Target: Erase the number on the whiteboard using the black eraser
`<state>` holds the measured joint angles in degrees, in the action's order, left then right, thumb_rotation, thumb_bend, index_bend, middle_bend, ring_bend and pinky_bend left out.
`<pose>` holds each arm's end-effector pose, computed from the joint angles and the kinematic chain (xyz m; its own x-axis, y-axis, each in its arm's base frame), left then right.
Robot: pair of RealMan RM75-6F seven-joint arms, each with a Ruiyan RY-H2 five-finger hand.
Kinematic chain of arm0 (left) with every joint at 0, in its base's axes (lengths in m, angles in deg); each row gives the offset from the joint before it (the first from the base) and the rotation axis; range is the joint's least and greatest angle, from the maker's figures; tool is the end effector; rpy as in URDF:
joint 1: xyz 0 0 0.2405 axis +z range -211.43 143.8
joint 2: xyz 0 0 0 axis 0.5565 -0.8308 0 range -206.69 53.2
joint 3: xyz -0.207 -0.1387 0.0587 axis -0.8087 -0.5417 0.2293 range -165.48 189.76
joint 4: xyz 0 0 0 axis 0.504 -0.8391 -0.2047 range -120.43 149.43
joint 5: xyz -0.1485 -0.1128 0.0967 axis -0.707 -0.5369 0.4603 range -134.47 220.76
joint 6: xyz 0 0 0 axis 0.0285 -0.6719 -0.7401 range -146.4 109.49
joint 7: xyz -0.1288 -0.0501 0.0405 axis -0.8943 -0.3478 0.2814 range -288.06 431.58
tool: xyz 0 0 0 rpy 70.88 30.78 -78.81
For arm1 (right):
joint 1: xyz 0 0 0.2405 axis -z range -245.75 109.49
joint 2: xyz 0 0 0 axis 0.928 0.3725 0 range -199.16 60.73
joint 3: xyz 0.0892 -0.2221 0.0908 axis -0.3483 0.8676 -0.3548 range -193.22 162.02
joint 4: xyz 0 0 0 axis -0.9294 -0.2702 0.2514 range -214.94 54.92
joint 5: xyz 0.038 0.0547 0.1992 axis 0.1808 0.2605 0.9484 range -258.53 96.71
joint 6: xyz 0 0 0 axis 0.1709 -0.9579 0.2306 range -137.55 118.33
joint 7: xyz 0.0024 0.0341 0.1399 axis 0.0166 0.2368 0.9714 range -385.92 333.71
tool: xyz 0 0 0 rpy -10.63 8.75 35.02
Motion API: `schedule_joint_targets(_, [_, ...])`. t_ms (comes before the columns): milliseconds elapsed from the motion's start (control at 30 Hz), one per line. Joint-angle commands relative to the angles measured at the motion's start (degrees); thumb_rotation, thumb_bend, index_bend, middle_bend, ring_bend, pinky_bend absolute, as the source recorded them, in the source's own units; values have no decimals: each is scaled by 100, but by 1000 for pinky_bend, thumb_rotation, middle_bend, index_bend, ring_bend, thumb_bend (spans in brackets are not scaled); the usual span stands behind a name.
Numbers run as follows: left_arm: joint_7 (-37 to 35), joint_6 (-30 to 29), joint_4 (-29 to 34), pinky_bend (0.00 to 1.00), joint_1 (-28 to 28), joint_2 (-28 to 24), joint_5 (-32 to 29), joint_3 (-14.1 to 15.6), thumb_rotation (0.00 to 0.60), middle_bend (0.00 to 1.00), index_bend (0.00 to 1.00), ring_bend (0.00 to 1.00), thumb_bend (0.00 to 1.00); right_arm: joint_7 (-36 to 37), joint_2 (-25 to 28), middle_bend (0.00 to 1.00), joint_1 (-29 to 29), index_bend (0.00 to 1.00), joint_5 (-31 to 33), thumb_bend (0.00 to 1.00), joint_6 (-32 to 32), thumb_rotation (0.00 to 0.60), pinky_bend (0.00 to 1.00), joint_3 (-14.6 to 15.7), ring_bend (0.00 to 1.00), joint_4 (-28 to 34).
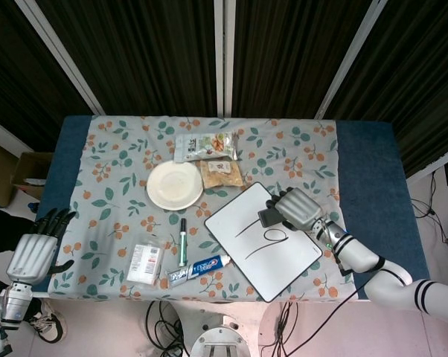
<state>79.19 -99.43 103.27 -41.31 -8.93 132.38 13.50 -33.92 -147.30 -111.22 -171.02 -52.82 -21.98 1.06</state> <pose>-0.3119 0.1788 0.1214 0.5237 0.1130 0.8444 0.8507 -0.1227 -0.5112 -0.1722 -0.3425 0.0116 0.7223 -0.2078 0.6596 -0.6004 -0.6617 0.4491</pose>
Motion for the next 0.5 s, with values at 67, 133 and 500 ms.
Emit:
schedule_joint_targets(67, [-37,-19,-32,189,21,-11,-14,6,600,83,87,42,0,244,-683,609,-199,815,-265,405,-100,600,690,258,545,-708])
schedule_joint_targets(133, [-69,-26,-59,189,34,-15,-23,11,600,83,87,42,0,316,-856,610,-259,815,-235,408,-125,600,690,232,545,-843])
schedule_joint_targets(500, [-216,-57,-166,189,55,2,-23,9,600,83,87,42,0,301,-1315,619,-406,821,-124,416,-389,600,691,170,553,-1281])
